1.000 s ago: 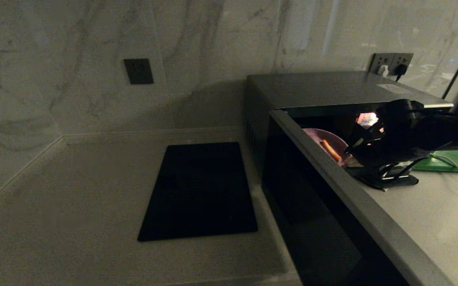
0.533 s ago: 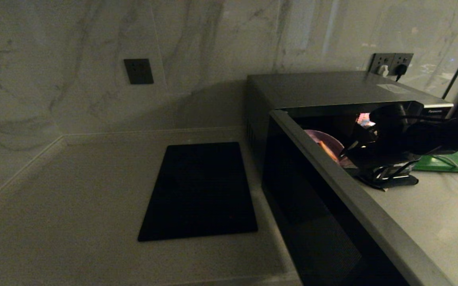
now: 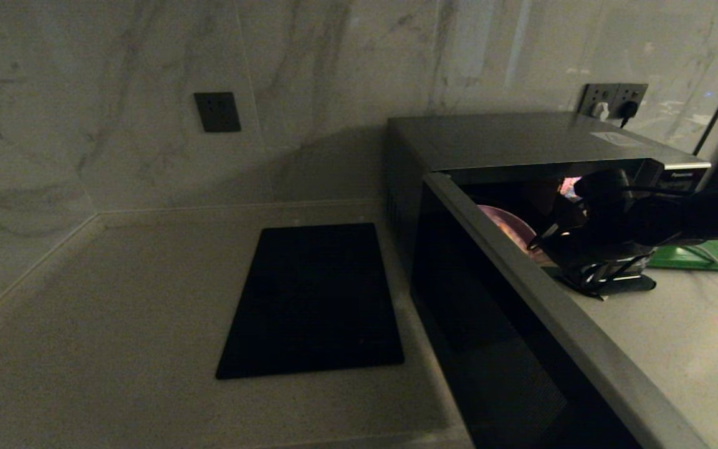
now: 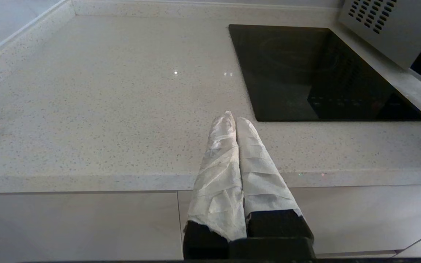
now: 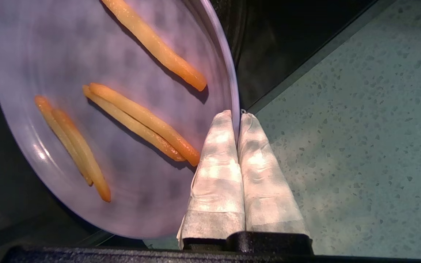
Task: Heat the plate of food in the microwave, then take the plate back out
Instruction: Put the plate in the microwave oven, then close the microwave oven
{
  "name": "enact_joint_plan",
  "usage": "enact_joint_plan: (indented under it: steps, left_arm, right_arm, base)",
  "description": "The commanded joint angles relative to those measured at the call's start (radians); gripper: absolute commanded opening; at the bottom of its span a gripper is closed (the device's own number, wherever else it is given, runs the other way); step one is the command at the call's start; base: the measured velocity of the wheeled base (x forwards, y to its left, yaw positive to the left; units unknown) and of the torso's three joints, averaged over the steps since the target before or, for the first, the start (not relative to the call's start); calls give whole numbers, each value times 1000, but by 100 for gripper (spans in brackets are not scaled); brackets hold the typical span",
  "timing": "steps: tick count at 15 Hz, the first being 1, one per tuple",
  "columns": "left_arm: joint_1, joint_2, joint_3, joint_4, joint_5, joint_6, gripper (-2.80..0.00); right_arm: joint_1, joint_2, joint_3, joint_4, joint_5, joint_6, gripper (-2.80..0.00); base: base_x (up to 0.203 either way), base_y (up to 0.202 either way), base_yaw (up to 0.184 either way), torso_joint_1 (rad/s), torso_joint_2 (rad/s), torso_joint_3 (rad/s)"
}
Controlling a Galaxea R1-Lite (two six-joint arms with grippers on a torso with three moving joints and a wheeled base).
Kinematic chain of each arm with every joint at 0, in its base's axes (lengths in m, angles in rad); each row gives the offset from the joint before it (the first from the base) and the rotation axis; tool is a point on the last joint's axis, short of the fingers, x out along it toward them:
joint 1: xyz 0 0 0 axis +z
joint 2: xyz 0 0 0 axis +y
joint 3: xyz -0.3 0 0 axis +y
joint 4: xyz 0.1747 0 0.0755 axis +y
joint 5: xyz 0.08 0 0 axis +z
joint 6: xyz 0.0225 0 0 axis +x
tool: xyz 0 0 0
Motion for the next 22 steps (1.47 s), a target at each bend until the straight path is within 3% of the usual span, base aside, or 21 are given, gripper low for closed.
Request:
enact_joint_plan:
  steps: [1, 2, 3, 15, 19, 20, 22]
  left_arm:
    - [1, 2, 0, -1, 0, -1, -280]
    - [1, 2, 0, -1, 0, -1, -280]
    - [1, 1, 0, -1, 0, -1, -280]
    - [1, 0, 0, -1, 0, -1, -280]
    - [1, 0, 0, -1, 0, -1, -280]
    - [1, 2, 0, -1, 0, -1, -280]
    - [1, 2, 0, -1, 0, -1, -280]
  right_arm:
    - [-1, 2, -4, 2, 1, 4, -280]
    - [-1, 2, -5, 2, 1, 4, -280]
    - [-3, 0, -6, 2, 1, 4, 0]
    - [-6, -129, 8, 12, -4, 7, 0]
    - [-6, -307, 177, 12, -46, -3, 0]
    - [-6, -360, 223, 12, -58, -21, -280]
    - [-5, -500, 349, 12, -95, -67, -280]
  base:
    - [0, 0, 0, 0, 0, 0]
    - [0, 0, 0, 0, 0, 0]
    - [0, 0, 0, 0, 0, 0]
    - [0, 0, 0, 0, 0, 0]
    - [0, 0, 0, 0, 0, 0]
    - [0, 0, 0, 0, 0, 0]
    - [0, 0, 0, 0, 0, 0]
